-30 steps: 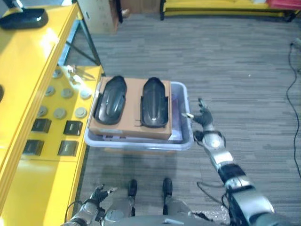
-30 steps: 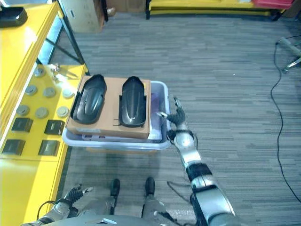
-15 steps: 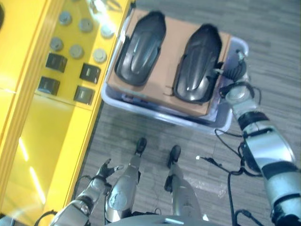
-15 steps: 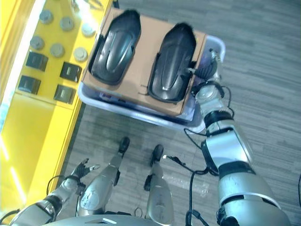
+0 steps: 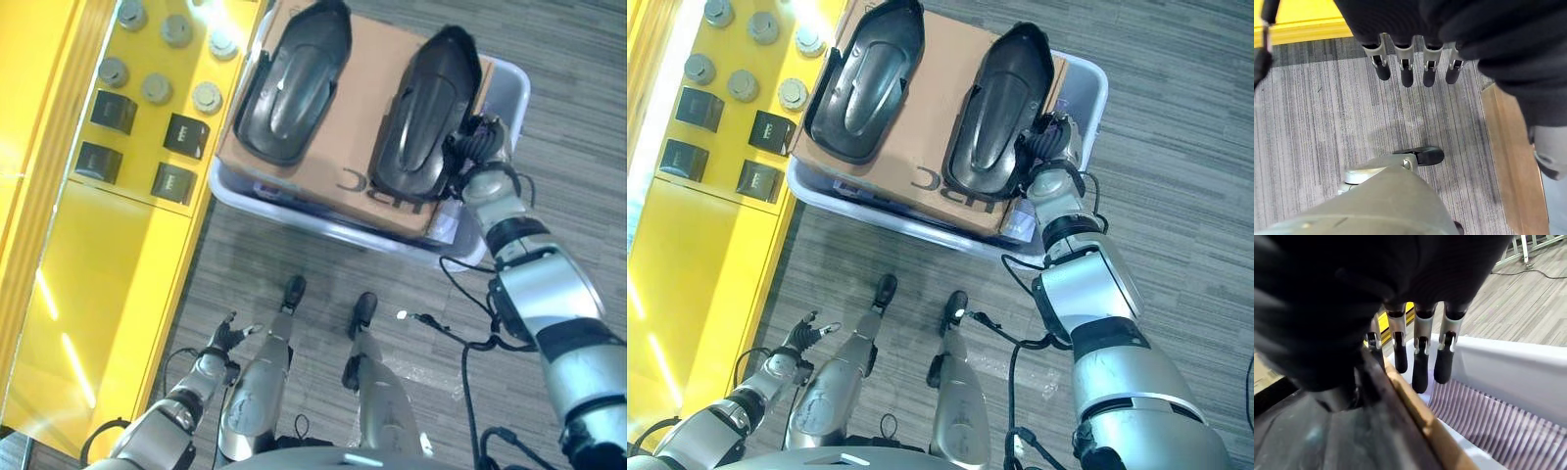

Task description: Move parts from the plastic box to the shelf.

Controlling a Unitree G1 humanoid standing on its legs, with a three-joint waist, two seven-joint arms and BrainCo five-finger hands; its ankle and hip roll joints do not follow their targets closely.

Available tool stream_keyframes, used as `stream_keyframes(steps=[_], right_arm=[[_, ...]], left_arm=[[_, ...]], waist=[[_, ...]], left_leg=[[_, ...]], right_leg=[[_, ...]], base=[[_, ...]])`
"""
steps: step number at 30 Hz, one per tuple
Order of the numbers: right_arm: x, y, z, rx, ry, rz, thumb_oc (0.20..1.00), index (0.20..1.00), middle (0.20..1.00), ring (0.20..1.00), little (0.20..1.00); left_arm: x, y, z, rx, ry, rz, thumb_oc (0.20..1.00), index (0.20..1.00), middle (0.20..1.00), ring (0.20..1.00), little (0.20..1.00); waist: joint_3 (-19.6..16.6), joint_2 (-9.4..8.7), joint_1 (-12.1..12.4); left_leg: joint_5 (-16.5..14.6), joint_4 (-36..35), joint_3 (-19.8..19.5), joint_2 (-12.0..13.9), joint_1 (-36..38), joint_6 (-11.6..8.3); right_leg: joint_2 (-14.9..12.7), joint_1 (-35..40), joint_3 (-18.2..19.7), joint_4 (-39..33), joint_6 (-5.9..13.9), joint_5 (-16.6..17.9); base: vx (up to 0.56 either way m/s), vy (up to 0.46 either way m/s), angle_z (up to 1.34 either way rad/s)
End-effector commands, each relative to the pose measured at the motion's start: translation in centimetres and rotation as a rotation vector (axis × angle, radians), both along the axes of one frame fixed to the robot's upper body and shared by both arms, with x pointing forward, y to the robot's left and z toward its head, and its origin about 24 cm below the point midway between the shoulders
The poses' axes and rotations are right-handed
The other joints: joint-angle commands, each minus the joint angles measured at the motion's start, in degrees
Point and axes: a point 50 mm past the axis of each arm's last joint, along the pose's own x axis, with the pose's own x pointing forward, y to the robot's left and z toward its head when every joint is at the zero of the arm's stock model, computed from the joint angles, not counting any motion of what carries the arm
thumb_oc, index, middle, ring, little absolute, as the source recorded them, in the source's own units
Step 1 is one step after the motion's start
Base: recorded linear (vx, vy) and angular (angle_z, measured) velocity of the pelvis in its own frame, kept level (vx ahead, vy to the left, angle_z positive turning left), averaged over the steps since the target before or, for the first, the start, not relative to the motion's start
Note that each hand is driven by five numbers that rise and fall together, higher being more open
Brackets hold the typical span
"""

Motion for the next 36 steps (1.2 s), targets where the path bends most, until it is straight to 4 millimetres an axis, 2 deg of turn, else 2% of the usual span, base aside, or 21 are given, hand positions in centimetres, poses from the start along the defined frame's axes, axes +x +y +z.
stream_keyframes(steps=[1, 6, 10, 14, 16, 17, 18, 19, 20, 21, 22, 23, 25, 26, 27, 29, 31, 33, 34, 35, 36], right_arm=[[-0.6, 0.7, -4.0, 0.035, 0.091, 0.052, 0.2, 0.2, 0.2, 0.2, 0.2], [-0.6, 1.3, -3.4, 0.027, 0.021, 0.081, 0.2, 0.2, 0.2, 0.2, 0.2], [-1.4, 0.3, -2.5, -0.01, -0.062, 0.081, 0.2, 0.2, 0.2, 0.2, 0.2], [-3.6, -1.3, -2.0, -0.143, -0.142, 0.094, 0.2, 0.2, 0.2, 0.2, 0.2], [-5.7, -2.1, -1.0, -0.302, -0.19, 0.117, 0.2, 0.2, 0.2, 0.2, 0.2], [-5.8, -2.2, -1.0, -0.301, -0.189, 0.116, 0.2, 0.2, 0.2, 0.2, 0.2], [-6.2, -1.7, -0.4, -0.34, -0.223, 0.142, 0.2, 0.2, 0.2, 0.2, 0.2], [-7.2, -1.4, 0.4, -0.385, -0.265, 0.178, 0.2, 0.2, 0.2, 0.2, 0.2], [-7.3, -1.5, 0.3, -0.383, -0.262, 0.178, 0.2, 0.2, 0.2, 0.2, 0.2], [-7.6, -0.9, 1.2, -0.442, -0.285, 0.203, 0.2, 0.2, 0.2, 0.2, 0.2], [-7.6, -0.9, 1.2, -0.442, -0.283, 0.203, 0.2, 0.2, 0.2, 0.2, 0.2], [-8.8, 1.5, 3.6, -0.523, -0.401, 0.304, 0.2, 0.2, 0.2, 0.2, 0.2], [-9.1, 2.1, 4.0, -0.542, -0.422, 0.328, 0.2, 0.2, 0.2, 0.2, 0.2], [-9.2, 3.9, 4.7, -0.52, -0.482, 0.388, 0.2, 0.2, 0.2, 0.2, 0.2], [-9.2, 3.9, 4.7, -0.52, -0.482, 0.387, 0.2, 0.2, 0.2, 0.2, 0.2], [-9.1, 5.0, 4.8, -0.471, -0.512, 0.431, 0.2, 0.2, 0.2, 0.2, 0.2], [-9.4, 7.4, 5.3, -0.465, -0.561, 0.516, 0.2, 0.2, 0.2, 0.2, 0.2], [-9.6, 8.1, 5.6, -0.465, -0.582, 0.539, 0.2, 0.2, 0.2, 0.2, 0.2], [-9.8, 9.4, 5.9, -0.457, -0.612, 0.58, 0.2, 0.2, 0.2, 0.2, 0.2], [-9.8, 9.4, 5.9, -0.457, -0.612, 0.58, 0.2, 0.2, 0.2, 0.2, 0.2], [-10.0, 10.5, 6.1, -0.445, -0.634, 0.622, 0.2, 0.2, 0.2, 0.2, 0.2]], left_arm=[[-1.4, 0.7, -0.9, 0.028, 0.054, 0.028, 1.0, 1.0, 1.0, 1.0, 1.0], [-1.5, 1.4, -0.9, 0.021, 0.051, 0.082, 1.0, 1.0, 1.0, 1.0, 1.0], [-0.5, 1.4, 0.2, -0.064, -0.048, 0.113, 1.0, 1.0, 1.0, 1.0, 1.0], [1.6, 1.8, 4.3, -0.136, -0.29, 0.029, 1.0, 1.0, 1.0, 1.0, 1.0], [2.7, 2.5, 9.4, -0.192, -0.496, -0.071, 1.0, 1.0, 1.0, 1.0, 1.0], [2.6, 2.5, 9.4, -0.191, -0.494, -0.072, 1.0, 1.0, 1.0, 1.0, 1.0], [2.8, 3.0, 10.7, -0.19, -0.541, -0.079, 1.0, 1.0, 1.0, 1.0, 1.0], [3.1, 3.3, 13.0, -0.206, -0.622, -0.106, 1.0, 1.0, 1.0, 1.0, 1.0], [3.0, 3.3, 13.0, -0.205, -0.618, -0.107, 1.0, 1.0, 1.0, 1.0, 1.0], [3.3, 2.9, 14.6, -0.24, -0.68, -0.131, 1.0, 1.0, 1.0, 1.0, 1.0], [3.3, 2.9, 14.6, -0.24, -0.679, -0.131, 1.0, 1.0, 1.0, 1.0, 1.0], [3.9, 1.3, 17.8, -0.362, -0.811, -0.171, 1.0, 1.0, 1.0, 1.0, 1.0], [4.0, 0.9, 18.3, -0.385, -0.826, -0.183, 1.0, 1.0, 1.0, 1.0, 1.0], [4.5, -0.8, 19.5, -0.453, -0.86, -0.234, 1.0, 1.0, 1.0, 1.0, 1.0], [4.5, -0.8, 19.5, -0.453, -0.86, -0.234, 1.0, 1.0, 1.0, 1.0, 1.0], [4.9, -2.5, 20.8, -0.51, -0.892, -0.299, 1.0, 1.0, 1.0, 1.0, 1.0], [5.4, -3.9, 21.3, -0.567, -0.896, -0.328, 1.0, 1.0, 1.0, 1.0, 1.0], [5.5, -4.9, 21.7, -0.598, -0.901, -0.353, 1.0, 1.0, 1.0, 1.0, 1.0], [5.7, -5.5, 21.8, -0.628, -0.891, -0.355, 1.0, 1.0, 1.0, 1.0, 1.0], [5.7, -5.5, 21.8, -0.628, -0.891, -0.355, 1.0, 1.0, 1.0, 1.0, 1.0], [5.8, -6.0, 21.9, -0.644, -0.888, -0.36, 1.0, 1.0, 1.0, 1.0, 1.0]], waist=[[-3.36, -0.59, -0.06], [-5.17, -1.16, -1.25], [-7.77, -0.92, -1.67], [-10.98, -0.63, -1.38], [-13.57, -0.49, -1.07], [-13.61, -0.53, -1.08], [-14.61, -0.67, -1.06], [-16.45, -0.94, -1.11], [-16.47, -1.02, -1.02], [-17.34, -1.26, -1.03], [-17.47, -1.35, -1.02], [-20.27, -2.14, -1.91], [-21.01, -2.17, -1.93], [-22.43, -2.42, -2.48], [-22.38, -2.44, -2.41], [-23.58, -2.54, -2.84], [-24.48, -2.65, -3.49], [-24.87, -2.64, -3.76], [-25.01, -2.57, -3.93], [-24.99, -2.57, -3.93], [-25.2, -2.57, -3.96]], left_leg=[[-2.39, -1.45, -0.95, 0.22, -0.49, -1.59], [-3.03, -1.45, -0.24, 0.52, 1.48, -1.39], [-3.69, -1.45, 0.16, 0.7, 3.97, -1.22], [-4.53, -1.45, -0.06, 0.77, 7.92, -1.2], [-5.53, -1.45, -0.13, 0.97, 11.28, -1.08], [-5.31, -1.45, -0.2, 0.93, 11.18, -1.06], [-5.52, -1.45, -0.08, 0.94, 11.94, -0.96], [-6.11, -1.39, 0.03, 1.13, 13.78, -0.86], [-6.2, -1.4, 0.05, 1.14, 13.98, -0.86], [-6.21, -1.32, 0.11, 1.29, 14.91, -0.77], [-6.58, -1.39, 0.14, 1.33, 15.1, -0.79], [-7.78, -1.26, 1.05, 1.94, 17.25, -0.62], [-7.54, -1.24, 1.37, 2.02, 17.56, -0.56], [-8.09, -1.23, 1.95, 2.44, 18.87, -0.53], [-8.09, -1.25, 2.0, 2.45, 18.94, -0.53], [-8.59, -1.2, 2.41, 2.88, 20.07, -0.42], [-9.24, -1.3, 3.07, 3.43, 21.84, -0.45], [-9.54, -1.26, 3.12, 3.74, 22.64, -0.47], [-9.67, -1.31, 3.28, 4.06, 23.25, -0.55], [-9.68, -1.31, 3.29, 4.06, 23.28, -0.55], [-9.83, -1.28, 3.3, 4.3, 23.75, -0.59]], right_leg=[[-3.59, 4.31, 4.34, -0.27, 5.16, -5.17], [-3.44, 5.94, 4.76, -0.27, 5.08, -5.78], [-3.6, 8.52, 4.0, -0.27, 5.11, -6.89], [-4.18, 13.55, 1.73, -0.27, 5.18, -8.42], [-4.29, 17.33, 0.2, -0.11, 5.27, -9.95], [-4.31, 17.29, 0.14, -0.17, 5.3, -9.73], [-4.36, 18.09, -0.13, -0.07, 5.33, -10.07], [-4.32, 19.61, -0.14, 0.41, 5.26, -10.85], [-4.31, 19.81, -0.13, 0.39, 5.25, -10.92], [-4.37, 20.76, -0.13, 0.59, 5.25, -11.0], [-4.35, 20.99, -0.14, 0.42, 5.25, -11.3], [-4.34, 22.78, 0.39, 0.66, 5.25, -12.19], [-4.31, 22.86, 0.83, 0.79, 5.23, -11.93], [-4.18, 23.7, 1.37, 0.93, 5.03, -12.32], [-4.17, 23.74, 1.42, 0.93, 5.03, -12.32], [-3.98, 24.47, 2.0, 1.2, 4.87, -12.78], [-3.64, 25.71, 2.74, 1.37, 4.58, -13.21], [-3.36, 26.45, 3.04, 1.38, 4.42, -13.56], [-3.16, 26.85, 3.29, 1.39, 4.24, -13.77], [-3.16, 26.87, 3.3, 1.38, 4.24, -13.77], [-2.95, 27.22, 3.39, 1.44, 4.13, -13.97]], base=[[0.0, 0.0, 0.0], [0.0, 0.001, -0.01], [0.02, -0.012, -0.06], [0.06, -0.042, 0.06], [0.08, -0.068, 0.08], [0.07, -0.041, 0.09], [0.05, -0.019, 0.12], [0.07, -0.026, 0.04], [0.07, -0.027, -0.03], [0.04, -0.02, -0.11], [0.09, -0.068, -0.14], [0.06, -0.054, -0.11], [0.03, -0.036, -0.08], [0.04, -0.032, -0.19], [0.05, -0.051, -0.32], [0.05, -0.045, -0.28], [0.07, -0.067, -0.25], [0.04, -0.058, -0.1], [0.01, -0.034, 0.02], [0.02, -0.047, -0.04], [0.0, 0.0, 0.0]])
